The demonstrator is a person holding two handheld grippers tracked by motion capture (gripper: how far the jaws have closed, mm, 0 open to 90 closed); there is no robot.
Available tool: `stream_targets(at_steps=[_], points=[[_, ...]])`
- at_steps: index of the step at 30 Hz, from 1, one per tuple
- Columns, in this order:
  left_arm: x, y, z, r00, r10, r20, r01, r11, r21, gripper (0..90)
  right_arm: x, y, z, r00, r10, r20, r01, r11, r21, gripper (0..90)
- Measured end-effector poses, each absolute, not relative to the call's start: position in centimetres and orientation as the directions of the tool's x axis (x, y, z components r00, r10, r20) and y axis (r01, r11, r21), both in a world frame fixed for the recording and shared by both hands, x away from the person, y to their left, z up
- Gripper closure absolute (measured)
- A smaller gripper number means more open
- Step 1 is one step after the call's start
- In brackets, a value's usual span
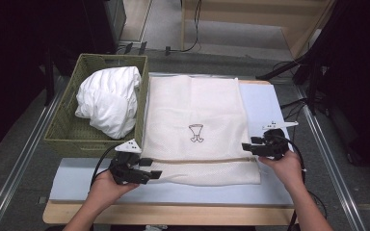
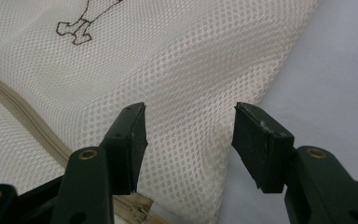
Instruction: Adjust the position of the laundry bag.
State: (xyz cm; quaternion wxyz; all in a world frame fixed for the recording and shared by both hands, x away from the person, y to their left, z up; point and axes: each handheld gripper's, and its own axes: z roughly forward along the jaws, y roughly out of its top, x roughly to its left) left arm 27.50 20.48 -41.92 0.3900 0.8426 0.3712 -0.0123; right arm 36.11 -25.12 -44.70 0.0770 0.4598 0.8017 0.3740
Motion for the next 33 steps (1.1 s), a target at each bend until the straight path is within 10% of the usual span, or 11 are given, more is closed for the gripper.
stream_targets(at_steps=[33], points=[[27.52, 20.58, -42.07, 0.719, 0.640, -0.269, 0.629, -0.437, 0.642, 37.1, 36.27, -25.43, -44.92, -0.544, 0.807, 0.229, 0.698, 0.284, 0.657, 43.8]])
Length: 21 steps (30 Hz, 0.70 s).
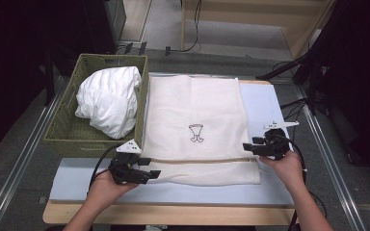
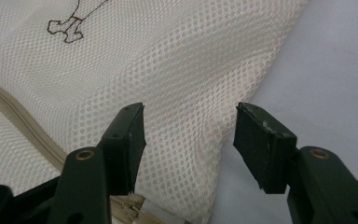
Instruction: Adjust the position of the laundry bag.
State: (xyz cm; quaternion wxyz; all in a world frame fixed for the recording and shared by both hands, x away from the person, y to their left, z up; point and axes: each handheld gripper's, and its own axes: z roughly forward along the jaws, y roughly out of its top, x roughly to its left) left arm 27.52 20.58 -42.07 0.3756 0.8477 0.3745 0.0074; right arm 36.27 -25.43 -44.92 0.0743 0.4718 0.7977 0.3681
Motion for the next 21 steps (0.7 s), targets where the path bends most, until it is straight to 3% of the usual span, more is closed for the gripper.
stream_targets(at_steps=[21], points=[[26.8, 21.6, -42.1, 0.682, 0.678, -0.274, 0.659, -0.408, 0.632, 39.8, 37.4, -25.1, -44.8, -0.545, 0.807, 0.226, 0.692, 0.281, 0.665, 42.7]])
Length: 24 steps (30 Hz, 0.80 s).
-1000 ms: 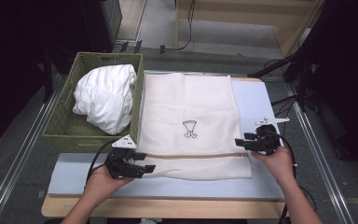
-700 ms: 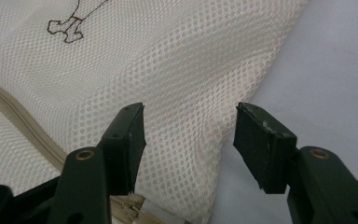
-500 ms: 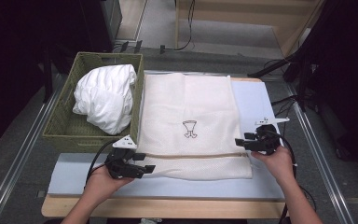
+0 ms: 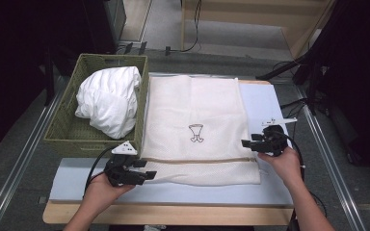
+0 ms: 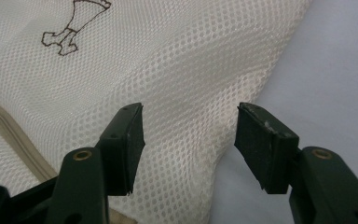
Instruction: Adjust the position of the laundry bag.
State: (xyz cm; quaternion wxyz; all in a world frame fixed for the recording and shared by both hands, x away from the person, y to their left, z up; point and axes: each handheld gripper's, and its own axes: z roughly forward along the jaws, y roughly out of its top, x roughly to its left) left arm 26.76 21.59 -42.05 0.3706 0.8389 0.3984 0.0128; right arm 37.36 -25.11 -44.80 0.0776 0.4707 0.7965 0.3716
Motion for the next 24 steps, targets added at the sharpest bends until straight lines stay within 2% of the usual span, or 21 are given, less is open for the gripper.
stream_targets(at_steps=[24], points=[[25.3, 23.2, -43.1, 0.600, 0.762, -0.244, 0.704, -0.359, 0.613, 38.4, 39.6, -24.6, -44.5, -0.516, 0.830, 0.210, 0.694, 0.262, 0.671, 43.7]])
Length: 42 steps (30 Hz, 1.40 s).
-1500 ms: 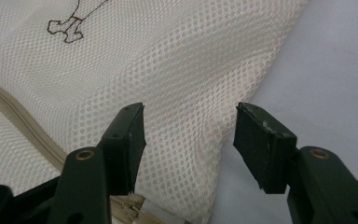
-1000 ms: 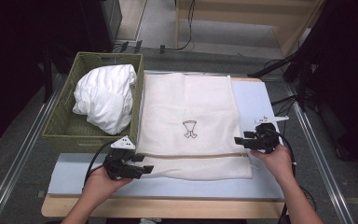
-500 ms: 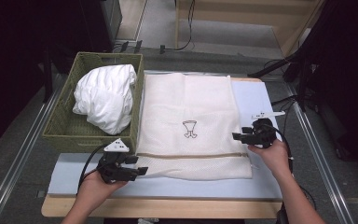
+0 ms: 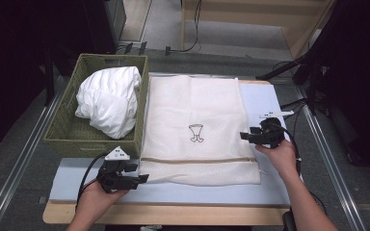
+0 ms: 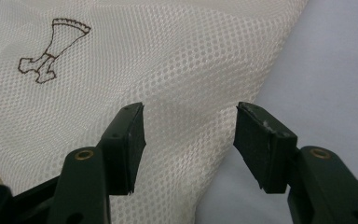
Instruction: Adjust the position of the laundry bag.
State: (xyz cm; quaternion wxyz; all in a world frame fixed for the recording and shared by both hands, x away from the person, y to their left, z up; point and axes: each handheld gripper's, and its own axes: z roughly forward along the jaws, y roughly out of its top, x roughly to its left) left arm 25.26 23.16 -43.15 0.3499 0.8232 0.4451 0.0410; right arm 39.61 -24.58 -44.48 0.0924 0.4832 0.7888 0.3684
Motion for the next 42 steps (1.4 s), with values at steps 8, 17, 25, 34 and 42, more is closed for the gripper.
stream_targets(at_steps=[8, 17, 25, 34, 42], points=[[25.7, 23.4, -44.3, 0.542, 0.803, -0.249, 0.749, -0.326, 0.577, 37.8, 40.4, -24.4, -44.8, -0.520, 0.831, 0.199, 0.686, 0.268, 0.676, 43.3], [26.0, 22.7, -45.2, 0.529, 0.814, -0.240, 0.751, -0.318, 0.579, 37.1, 42.2, -24.1, -45.6, -0.486, 0.858, 0.165, 0.696, 0.267, 0.666, 41.9], [25.6, 21.6, -45.3, 0.522, 0.829, -0.198, 0.742, -0.328, 0.584, 42.7, 43.6, -23.8, -46.6, -0.444, 0.872, 0.208, 0.723, 0.211, 0.658, 50.8], [25.8, 21.4, -45.2, 0.487, 0.849, -0.206, 0.766, -0.302, 0.568, 63.3, 43.9, -23.2, -46.8, -0.425, 0.887, 0.180, 0.751, 0.235, 0.617, 69.8], [26.0, 21.1, -45.2, 0.505, 0.838, -0.204, 0.764, -0.325, 0.557, 80.5, 44.0, -23.2, -46.7, -0.415, 0.892, 0.181, 0.767, 0.236, 0.597, 85.8]])
